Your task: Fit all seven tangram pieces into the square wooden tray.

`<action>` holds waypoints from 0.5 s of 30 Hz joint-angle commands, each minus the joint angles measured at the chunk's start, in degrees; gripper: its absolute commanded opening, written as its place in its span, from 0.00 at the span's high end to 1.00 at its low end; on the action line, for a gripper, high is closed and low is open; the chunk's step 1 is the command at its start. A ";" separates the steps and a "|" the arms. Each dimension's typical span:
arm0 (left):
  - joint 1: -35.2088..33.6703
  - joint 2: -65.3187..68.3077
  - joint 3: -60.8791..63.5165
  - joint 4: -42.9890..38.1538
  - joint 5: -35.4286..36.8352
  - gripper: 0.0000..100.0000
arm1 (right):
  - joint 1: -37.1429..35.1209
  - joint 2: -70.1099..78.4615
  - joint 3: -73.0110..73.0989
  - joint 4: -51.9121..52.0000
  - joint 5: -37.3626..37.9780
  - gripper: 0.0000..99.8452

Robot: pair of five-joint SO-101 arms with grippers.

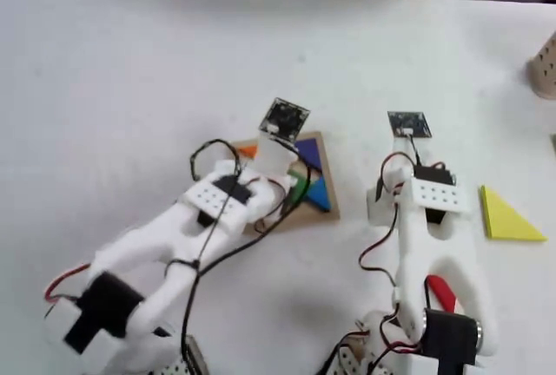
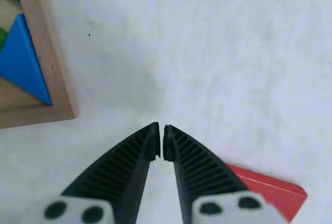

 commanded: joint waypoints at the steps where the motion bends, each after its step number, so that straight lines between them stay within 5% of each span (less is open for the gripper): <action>1: -0.75 -10.68 4.48 2.64 -5.98 0.98 | -0.40 -2.42 -0.35 -0.92 0.79 0.98; 15: 5.14 -6.90 3.52 2.64 -4.75 0.98 | -0.75 -2.42 0.26 -1.27 0.35 0.98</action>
